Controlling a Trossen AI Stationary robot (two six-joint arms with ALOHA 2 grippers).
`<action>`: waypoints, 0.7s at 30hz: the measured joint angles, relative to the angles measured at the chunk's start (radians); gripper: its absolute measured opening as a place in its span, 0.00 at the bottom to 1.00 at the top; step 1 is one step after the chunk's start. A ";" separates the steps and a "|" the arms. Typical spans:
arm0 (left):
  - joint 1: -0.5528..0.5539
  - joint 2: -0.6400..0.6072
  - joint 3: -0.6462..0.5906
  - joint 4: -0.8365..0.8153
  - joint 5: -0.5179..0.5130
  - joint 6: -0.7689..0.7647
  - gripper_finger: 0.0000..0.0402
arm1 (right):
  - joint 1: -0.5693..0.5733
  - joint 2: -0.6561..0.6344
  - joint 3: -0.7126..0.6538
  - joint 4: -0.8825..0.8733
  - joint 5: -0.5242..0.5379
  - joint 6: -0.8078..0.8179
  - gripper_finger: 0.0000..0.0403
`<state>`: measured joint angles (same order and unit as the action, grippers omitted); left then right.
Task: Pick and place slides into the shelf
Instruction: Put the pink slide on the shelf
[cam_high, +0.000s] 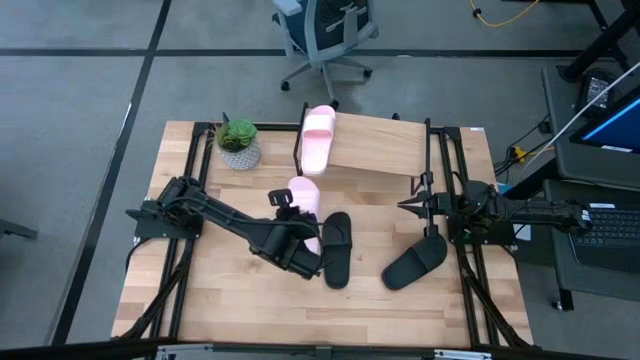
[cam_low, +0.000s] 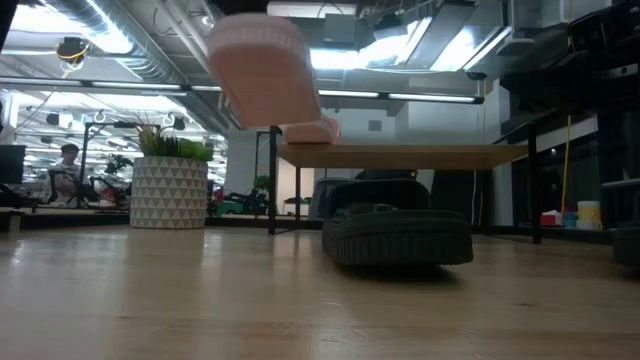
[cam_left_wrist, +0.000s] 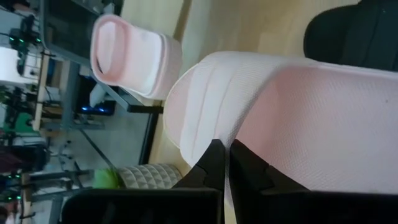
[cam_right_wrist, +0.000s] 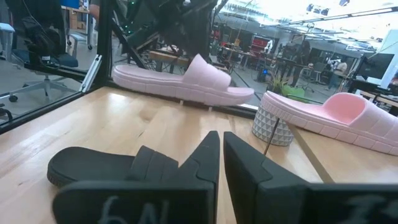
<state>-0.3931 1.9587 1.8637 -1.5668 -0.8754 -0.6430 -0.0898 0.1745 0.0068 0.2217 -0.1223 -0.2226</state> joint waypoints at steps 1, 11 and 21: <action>0.000 0.000 0.000 0.002 -0.004 0.002 0.00 | 0.000 0.000 0.000 0.000 0.000 0.000 0.06; -0.001 -0.021 0.019 0.073 -0.056 0.081 0.00 | 0.000 0.000 0.000 0.000 0.000 0.000 0.06; 0.016 -0.025 0.226 0.134 -0.105 0.350 0.00 | 0.000 0.000 0.000 0.001 0.000 0.000 0.06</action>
<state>-0.3774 1.9339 2.0900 -1.4326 -0.9804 -0.2931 -0.0898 0.1749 0.0071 0.2226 -0.1223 -0.2222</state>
